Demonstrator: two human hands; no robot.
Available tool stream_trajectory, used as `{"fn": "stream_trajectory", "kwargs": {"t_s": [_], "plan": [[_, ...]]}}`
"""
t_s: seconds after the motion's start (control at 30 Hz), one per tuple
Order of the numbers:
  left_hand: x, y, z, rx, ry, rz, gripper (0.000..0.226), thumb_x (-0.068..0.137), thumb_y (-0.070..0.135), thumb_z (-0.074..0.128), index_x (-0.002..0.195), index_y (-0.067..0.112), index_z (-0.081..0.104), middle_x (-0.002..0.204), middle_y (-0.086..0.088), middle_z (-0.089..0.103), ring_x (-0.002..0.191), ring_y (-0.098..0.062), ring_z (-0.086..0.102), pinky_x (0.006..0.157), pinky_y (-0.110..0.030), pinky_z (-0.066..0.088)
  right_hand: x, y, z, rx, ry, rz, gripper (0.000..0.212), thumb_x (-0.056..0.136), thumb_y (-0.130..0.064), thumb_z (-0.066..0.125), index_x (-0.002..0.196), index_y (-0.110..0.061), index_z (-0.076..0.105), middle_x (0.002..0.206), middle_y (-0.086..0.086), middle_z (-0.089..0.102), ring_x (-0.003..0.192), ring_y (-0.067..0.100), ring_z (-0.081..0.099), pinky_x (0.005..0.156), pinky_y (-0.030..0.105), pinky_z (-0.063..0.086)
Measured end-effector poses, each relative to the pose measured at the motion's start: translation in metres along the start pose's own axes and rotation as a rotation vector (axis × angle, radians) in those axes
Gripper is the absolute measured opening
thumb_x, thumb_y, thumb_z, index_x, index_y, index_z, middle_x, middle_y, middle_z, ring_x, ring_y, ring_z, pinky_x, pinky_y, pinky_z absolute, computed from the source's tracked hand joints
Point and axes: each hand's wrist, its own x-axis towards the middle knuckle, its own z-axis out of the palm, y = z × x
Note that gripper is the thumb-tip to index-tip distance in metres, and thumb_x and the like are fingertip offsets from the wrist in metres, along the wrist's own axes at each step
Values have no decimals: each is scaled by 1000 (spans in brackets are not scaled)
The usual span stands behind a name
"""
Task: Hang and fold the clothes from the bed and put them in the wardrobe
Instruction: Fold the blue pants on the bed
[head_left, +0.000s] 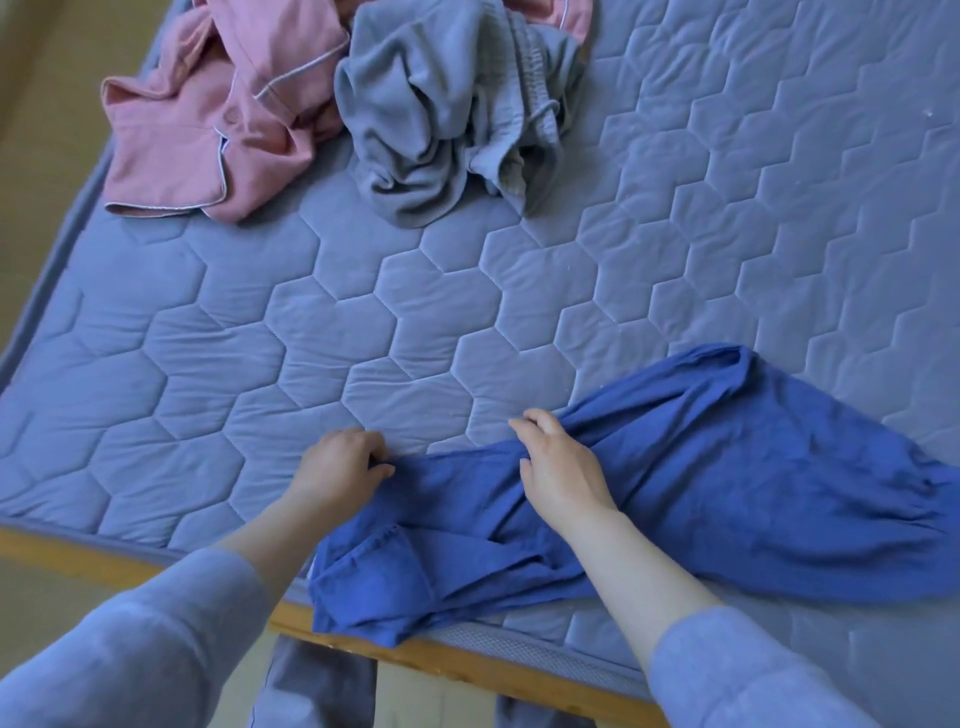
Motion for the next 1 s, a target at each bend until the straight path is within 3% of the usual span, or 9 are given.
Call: {"fn": "stream_trajectory", "kwargs": {"t_s": [0.13,0.33,0.53,0.7,0.87,1.0], "plan": [[2,-7,-8,-113,64,-16,14,94,18,54,84,16,45,76,-5,58,75,-30,52,59,-35,34,15,-1,-5,-37,20,16,22,97,-15,45,115,-16,57,118,1,52,101,31,59,81,41,49],[17,-15,-38,-216,189,-19,13,95,25,56,87,20,46,68,0,56,66,-27,49,55,-33,30,36,-13,-19,76,186,49,10,96,-21,51,96,-15,59,99,0,58,88,27,58,65,33,36],[50,-27,-74,-214,282,-12,15,93,26,60,87,17,50,71,0,56,69,-26,48,57,-32,30,78,-35,-31,164,215,80,9,96,-18,52,93,-15,60,98,0,58,85,25,57,65,33,38],[70,-36,-79,-240,167,-53,19,89,31,65,87,18,52,73,5,53,75,-25,52,61,-31,35,102,-43,-28,163,163,144,8,95,-18,53,93,-17,61,102,0,57,88,24,58,66,30,36],[70,-40,-72,-454,75,-227,38,75,36,80,100,18,58,94,3,57,89,-17,54,73,-27,40,102,-46,-25,193,123,96,14,94,-21,59,106,-17,62,111,-1,57,96,22,59,75,31,44],[62,-44,-61,-488,43,-331,26,77,28,78,76,14,56,71,1,54,70,-19,53,51,-24,33,105,-55,-26,248,117,64,10,93,-13,56,92,-17,64,103,-4,60,94,20,60,79,34,49]]}}
